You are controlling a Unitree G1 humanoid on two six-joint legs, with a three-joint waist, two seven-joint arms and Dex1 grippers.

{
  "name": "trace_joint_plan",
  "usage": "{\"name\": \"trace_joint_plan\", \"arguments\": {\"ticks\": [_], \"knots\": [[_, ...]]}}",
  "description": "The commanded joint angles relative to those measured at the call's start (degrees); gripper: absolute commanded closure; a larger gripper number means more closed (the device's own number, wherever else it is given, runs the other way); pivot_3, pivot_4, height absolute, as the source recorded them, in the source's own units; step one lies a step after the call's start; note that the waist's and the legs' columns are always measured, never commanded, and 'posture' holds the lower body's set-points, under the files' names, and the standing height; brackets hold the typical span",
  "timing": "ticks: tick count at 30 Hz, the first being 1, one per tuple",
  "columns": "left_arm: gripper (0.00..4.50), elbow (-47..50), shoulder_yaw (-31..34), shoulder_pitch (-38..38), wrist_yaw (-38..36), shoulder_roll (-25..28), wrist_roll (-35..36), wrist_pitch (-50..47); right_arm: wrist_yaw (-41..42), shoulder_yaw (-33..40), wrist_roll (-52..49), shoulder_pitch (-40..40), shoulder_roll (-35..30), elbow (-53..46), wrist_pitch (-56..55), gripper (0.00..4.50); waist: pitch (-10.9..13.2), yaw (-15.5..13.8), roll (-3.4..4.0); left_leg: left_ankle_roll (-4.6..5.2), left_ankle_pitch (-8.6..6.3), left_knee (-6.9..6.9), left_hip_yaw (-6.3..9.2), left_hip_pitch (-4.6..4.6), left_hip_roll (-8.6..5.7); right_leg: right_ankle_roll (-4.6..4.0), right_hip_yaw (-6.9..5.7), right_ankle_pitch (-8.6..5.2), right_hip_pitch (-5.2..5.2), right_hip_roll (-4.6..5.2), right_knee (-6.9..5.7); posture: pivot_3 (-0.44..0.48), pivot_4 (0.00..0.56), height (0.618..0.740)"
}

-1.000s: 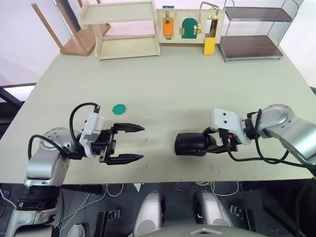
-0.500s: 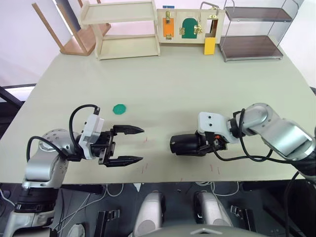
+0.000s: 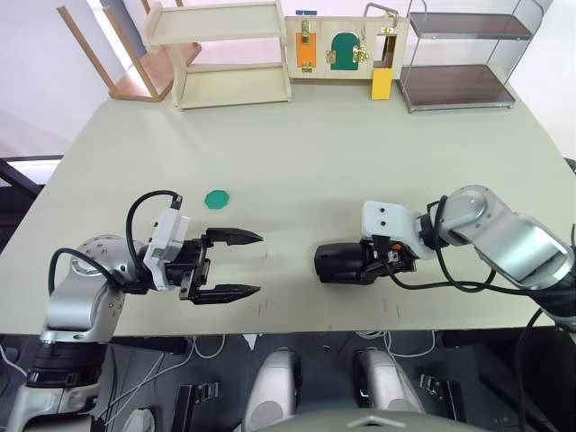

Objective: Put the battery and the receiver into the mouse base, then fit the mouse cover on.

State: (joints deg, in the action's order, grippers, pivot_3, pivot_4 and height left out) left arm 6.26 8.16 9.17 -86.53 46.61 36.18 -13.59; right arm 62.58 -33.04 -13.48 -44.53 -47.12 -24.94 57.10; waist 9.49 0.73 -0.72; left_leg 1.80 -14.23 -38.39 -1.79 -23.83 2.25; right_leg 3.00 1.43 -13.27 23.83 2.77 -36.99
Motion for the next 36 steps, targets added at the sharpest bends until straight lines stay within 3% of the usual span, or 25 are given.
{"name": "trace_joint_plan", "arguments": {"ticks": [1, 36], "knots": [[0.00, 1.07, 0.16, 0.56, -0.61, 0.22, 0.57, 0.45, 0.84, 0.42, 0.25, -0.92, -1.09, -1.85, -0.12, 2.10, 0.00, 0.00, 0.00, 0.00, 0.00, 0.00, 0.00, 0.00, 0.00, 0.00, 0.00, 0.00, 0.00, 0.00, 0.00, 0.000, 0.150, 0.740], [0.00, 1.94, 0.16, -0.29, -0.62, 0.47, 0.80, 0.21, 0.97, -1.40, 2.02, -0.35, -1.20, -1.21, 1.33, 2.10, 0.00, 0.02, 0.00, 0.00, 0.00, 0.00, 0.00, 0.01, 0.00, 0.00, 0.00, 0.00, 0.00, 0.00, 0.00, 0.000, 0.150, 0.740]]}}
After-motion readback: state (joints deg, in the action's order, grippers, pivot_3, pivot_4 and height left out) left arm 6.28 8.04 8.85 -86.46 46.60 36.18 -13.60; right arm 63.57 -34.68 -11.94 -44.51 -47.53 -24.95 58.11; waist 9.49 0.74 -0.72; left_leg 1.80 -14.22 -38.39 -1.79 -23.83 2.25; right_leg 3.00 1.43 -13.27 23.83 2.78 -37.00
